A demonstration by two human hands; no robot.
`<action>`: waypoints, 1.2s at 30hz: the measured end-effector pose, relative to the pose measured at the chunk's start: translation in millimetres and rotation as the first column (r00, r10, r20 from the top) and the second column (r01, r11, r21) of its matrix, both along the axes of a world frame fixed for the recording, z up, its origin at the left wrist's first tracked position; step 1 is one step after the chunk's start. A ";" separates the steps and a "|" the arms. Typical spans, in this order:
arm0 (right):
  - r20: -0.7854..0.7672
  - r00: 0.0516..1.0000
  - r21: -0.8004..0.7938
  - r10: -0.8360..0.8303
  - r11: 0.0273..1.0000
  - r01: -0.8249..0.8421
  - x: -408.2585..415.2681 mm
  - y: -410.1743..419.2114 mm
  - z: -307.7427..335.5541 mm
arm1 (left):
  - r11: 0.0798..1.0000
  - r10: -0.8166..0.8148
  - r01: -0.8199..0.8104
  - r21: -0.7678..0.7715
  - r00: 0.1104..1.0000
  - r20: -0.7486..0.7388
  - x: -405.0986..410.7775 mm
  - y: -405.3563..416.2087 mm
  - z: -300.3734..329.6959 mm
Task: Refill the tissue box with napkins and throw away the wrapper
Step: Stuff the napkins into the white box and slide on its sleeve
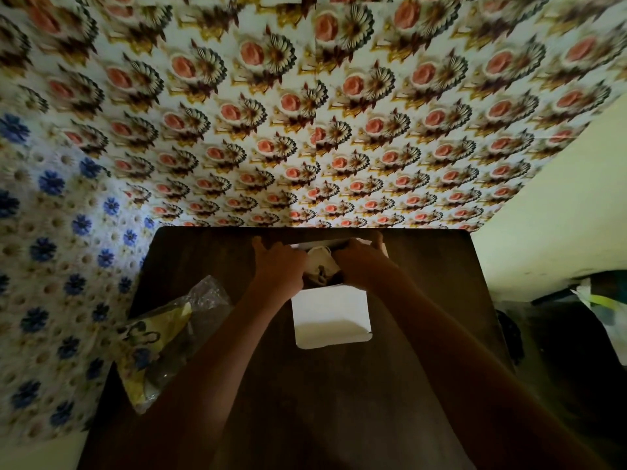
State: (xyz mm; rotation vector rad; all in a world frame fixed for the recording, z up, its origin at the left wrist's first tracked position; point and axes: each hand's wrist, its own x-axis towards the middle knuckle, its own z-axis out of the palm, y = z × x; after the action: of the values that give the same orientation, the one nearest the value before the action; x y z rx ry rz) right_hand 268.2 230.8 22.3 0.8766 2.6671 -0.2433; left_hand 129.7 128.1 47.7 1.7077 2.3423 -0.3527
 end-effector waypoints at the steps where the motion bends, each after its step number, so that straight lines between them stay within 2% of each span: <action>1: -0.032 0.999 -0.018 -0.006 1.000 0.005 2.3 -0.6 1.0 | 1.000 -0.008 0.008 0.009 1.000 0.013 -2.7 -1.5 -0.1; 2: -0.089 0.996 -0.042 -0.030 0.999 0.026 7.1 -1.9 2.5 | 0.999 -0.011 0.010 0.053 1.000 0.027 -5.0 -3.6 -2.0; 4: -0.280 0.955 -0.062 -0.099 0.994 0.085 22.2 -7.7 3.5 | 0.966 0.005 -0.026 0.258 0.997 0.080 -8.2 -16.6 -9.3; 6: -0.510 0.846 -0.020 -0.157 0.985 0.170 43.0 -15.1 -1.5 | 0.865 0.064 -0.162 0.476 0.974 0.215 -8.3 -34.5 -20.5; 7: -0.595 0.778 0.005 -0.202 0.967 0.255 52.5 -19.3 -6.0 | 0.796 0.117 -0.281 0.536 0.940 0.319 -8.6 -43.7 -29.0; 8: -0.650 0.708 0.000 -0.278 0.931 0.365 59.5 -23.8 -10.3 | 0.728 0.174 -0.417 0.544 0.880 0.442 -8.4 -51.3 -34.7; 9: -0.675 0.628 -0.059 -0.389 0.876 0.479 63.6 -28.2 -13.1 | 0.667 0.225 -0.560 0.492 0.780 0.583 -9.1 -56.0 -40.3; 11: -0.638 0.397 -0.346 -0.660 0.706 0.618 66.3 -33.4 -15.5 | 0.532 0.265 -0.783 0.321 0.514 0.816 -7.4 -60.5 -41.7; 12: -0.584 0.250 -0.528 -0.772 0.596 0.605 65.9 -35.2 -15.0 | 0.483 0.251 -0.834 0.268 0.425 0.869 -5.1 -61.8 -39.5; 13: -0.526 0.134 -0.666 -0.840 0.505 0.549 64.6 -37.2 -13.7 | 0.447 0.233 -0.851 0.275 0.408 0.883 -2.5 -63.0 -35.5; 14: -0.510 0.075 -0.726 -0.857 0.476 0.496 63.6 -40.5 -10.5 | 0.420 0.200 -0.852 0.313 0.423 0.884 -0.2 -63.7 -31.9; 15: -0.536 0.061 -0.738 -0.842 0.502 0.450 63.5 -44.4 -7.4 | 0.404 0.146 -0.844 0.352 0.440 0.886 1.8 -64.1 -29.3; 16: -0.570 0.066 -0.738 -0.819 0.546 0.397 63.2 -49.1 -5.3 | 0.410 0.075 -0.831 0.377 0.442 0.894 4.1 -64.3 -27.3; 18: -0.642 0.148 -0.706 -0.752 0.655 0.269 59.7 -58.6 0.7 | 0.522 -0.014 -0.748 0.410 0.473 0.881 6.9 -66.1 -26.3; 19: -0.683 0.227 -0.658 -0.694 0.720 0.222 58.3 -59.5 0.1 | 0.613 -0.018 -0.674 0.412 0.509 0.860 5.8 -66.9 -28.1; 21: -0.725 0.474 -0.479 -0.499 0.861 0.174 59.9 -55.1 -7.1 | 0.771 -0.025 -0.483 0.415 0.629 0.777 2.0 -70.8 -31.7; 22: -0.702 0.594 -0.386 -0.392 0.911 0.146 62.9 -52.1 -10.7 | 0.819 -0.038 -0.391 0.419 0.693 0.720 1.0 -73.0 -31.9; 23: -0.661 0.677 -0.335 -0.323 0.935 0.119 66.2 -49.5 -12.7 | 0.850 -0.045 -0.326 0.413 0.736 0.676 -0.8 -75.7 -32.9; 24: -0.627 0.718 -0.327 -0.301 0.939 0.108 69.7 -47.1 -12.7 | 0.874 -0.041 -0.295 0.386 0.747 0.664 -2.8 -78.2 -32.9; 28: -0.509 0.831 -0.309 -0.224 0.949 0.067 82.8 -40.3 -5.2 | 0.939 -0.014 -0.228 0.259 0.726 0.688 -8.5 -84.4 -29.1; 31: -0.433 0.888 -0.277 -0.154 0.960 0.031 86.8 -41.4 -4.4 | 0.941 0.001 -0.247 0.230 0.685 0.729 -12.7 -84.7 -28.3; 34: -0.447 0.845 -0.383 -0.292 0.917 0.114 89.5 -42.3 7.0 | 0.910 -0.040 -0.307 0.277 0.601 0.799 -18.1 -83.2 -24.7; 36: -0.509 0.795 -0.422 -0.330 0.900 0.104 89.7 -44.1 15.3 | 0.886 -0.094 -0.342 0.314 0.531 0.842 -18.6 -81.2 -19.6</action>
State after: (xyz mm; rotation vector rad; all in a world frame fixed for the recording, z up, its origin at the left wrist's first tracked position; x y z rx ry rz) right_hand 357.9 186.7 37.6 1.1205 2.8594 -1.2158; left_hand 111.1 46.9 28.0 1.3333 1.7878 0.9480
